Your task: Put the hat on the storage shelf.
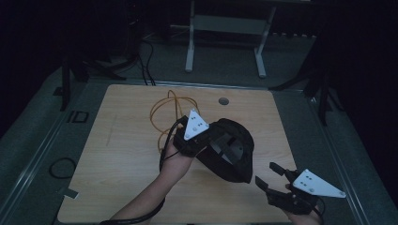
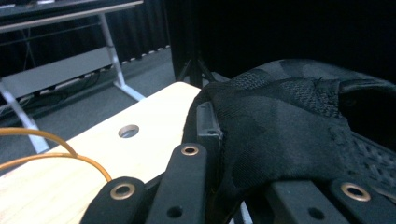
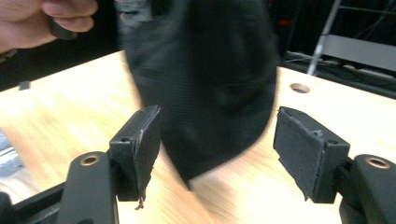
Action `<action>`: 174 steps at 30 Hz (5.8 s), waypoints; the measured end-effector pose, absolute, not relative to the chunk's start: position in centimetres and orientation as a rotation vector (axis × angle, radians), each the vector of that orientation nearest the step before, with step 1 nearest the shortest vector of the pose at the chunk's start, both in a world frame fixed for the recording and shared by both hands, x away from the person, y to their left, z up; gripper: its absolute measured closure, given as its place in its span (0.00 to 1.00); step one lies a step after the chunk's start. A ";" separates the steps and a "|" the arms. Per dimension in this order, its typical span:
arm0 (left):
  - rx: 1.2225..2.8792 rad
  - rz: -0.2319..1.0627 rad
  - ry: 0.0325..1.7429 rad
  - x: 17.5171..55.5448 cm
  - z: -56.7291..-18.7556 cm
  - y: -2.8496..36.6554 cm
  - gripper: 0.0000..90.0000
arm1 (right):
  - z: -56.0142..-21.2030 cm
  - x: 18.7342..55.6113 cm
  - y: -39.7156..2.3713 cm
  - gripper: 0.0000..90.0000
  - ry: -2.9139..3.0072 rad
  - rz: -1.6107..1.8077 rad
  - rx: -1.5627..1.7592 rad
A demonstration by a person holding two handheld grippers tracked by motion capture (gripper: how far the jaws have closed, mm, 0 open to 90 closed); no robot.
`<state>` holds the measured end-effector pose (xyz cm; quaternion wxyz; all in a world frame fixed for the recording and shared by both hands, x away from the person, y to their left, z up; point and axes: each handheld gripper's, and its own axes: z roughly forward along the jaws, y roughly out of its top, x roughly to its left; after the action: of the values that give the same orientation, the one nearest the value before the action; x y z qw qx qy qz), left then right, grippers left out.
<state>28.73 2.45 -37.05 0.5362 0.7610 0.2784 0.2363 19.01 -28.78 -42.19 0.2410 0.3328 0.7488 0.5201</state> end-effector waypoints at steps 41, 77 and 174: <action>1.853 0.142 0.098 28.4 -35.3 5.2 0.98 | -37.4 20.7 -24.7 0.49 2.254 1.448 0.196; 1.852 0.298 0.180 28.0 -35.4 6.9 0.74 | -36.2 21.0 -25.3 0.99 2.211 1.548 0.348; 1.633 0.625 0.922 22.0 -54.1 26.5 0.09 | -31.4 39.0 -10.6 0.98 2.325 1.388 0.643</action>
<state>22.02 26.52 -54.10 0.5500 0.6900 0.3894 0.2639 39.00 -10.55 -31.43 0.1782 0.2272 0.8220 0.4908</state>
